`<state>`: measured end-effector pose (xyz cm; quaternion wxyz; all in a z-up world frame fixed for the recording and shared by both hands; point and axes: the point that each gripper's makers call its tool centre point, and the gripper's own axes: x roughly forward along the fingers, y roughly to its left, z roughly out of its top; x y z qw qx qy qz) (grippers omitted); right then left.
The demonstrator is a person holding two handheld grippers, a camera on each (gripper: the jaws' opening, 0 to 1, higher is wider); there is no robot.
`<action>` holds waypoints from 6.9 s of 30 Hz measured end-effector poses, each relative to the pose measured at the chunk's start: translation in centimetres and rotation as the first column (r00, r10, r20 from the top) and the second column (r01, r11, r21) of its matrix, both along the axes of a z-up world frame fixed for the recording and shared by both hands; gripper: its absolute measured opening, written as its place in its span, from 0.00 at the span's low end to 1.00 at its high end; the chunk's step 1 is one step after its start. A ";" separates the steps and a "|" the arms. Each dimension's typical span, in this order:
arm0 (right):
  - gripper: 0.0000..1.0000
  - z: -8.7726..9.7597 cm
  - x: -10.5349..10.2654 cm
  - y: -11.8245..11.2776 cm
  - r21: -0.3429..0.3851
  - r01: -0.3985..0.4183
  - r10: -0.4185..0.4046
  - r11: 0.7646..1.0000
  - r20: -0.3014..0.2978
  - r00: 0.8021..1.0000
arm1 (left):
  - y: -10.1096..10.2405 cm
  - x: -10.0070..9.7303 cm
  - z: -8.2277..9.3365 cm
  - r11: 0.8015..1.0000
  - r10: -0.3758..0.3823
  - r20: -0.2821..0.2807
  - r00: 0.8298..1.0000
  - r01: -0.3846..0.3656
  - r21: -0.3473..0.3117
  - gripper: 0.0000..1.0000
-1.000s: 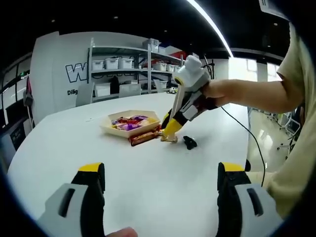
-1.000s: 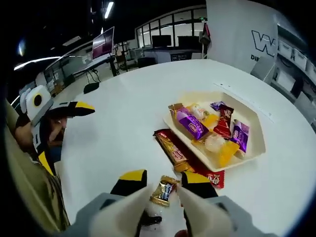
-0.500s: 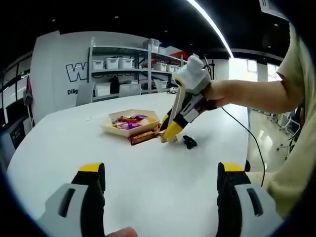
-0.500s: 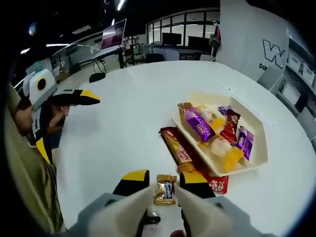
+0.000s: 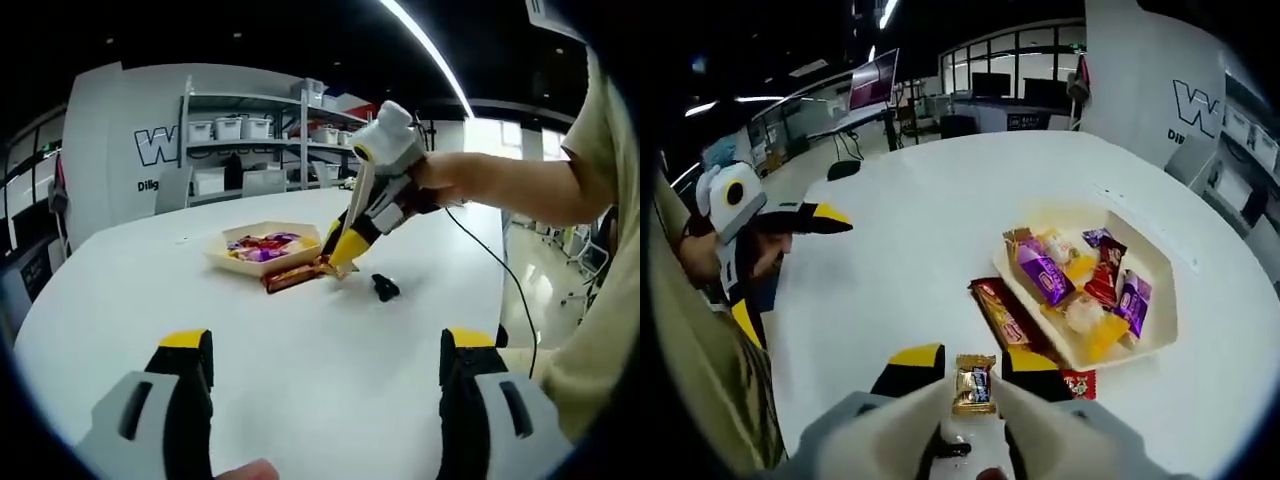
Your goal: Place the target food into the container with the food tongs after gripping and lifting it, then release it inside without dropping or visibly crushing the food.
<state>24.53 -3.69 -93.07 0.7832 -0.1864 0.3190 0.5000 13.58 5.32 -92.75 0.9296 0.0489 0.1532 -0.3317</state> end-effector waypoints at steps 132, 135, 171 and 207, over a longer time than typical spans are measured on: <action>0.21 3.1 4.5 -0.2 -0.019 -0.242 0.243 0.970 0.071 0.967 | -0.9 -0.4 0.9 0.999 -0.018 0.018 1.000 0.018 0.033 0.92; 0.21 3.0 3.8 -0.2 -0.009 -0.265 0.265 0.964 0.066 0.962 | -0.9 -0.3 0.9 0.999 -0.019 0.017 1.000 0.018 0.034 0.92; 0.22 2.0 -6.7 -0.4 0.009 -0.734 0.729 0.679 0.116 0.675 | -1.5 -0.3 0.3 0.999 -0.029 0.004 1.000 0.029 0.033 0.92; 0.22 -2.1 -9.3 -2.7 -0.097 -0.860 0.865 0.502 0.034 0.501 | -2.1 -0.1 -0.3 0.998 -0.037 -0.018 0.999 0.038 0.052 0.92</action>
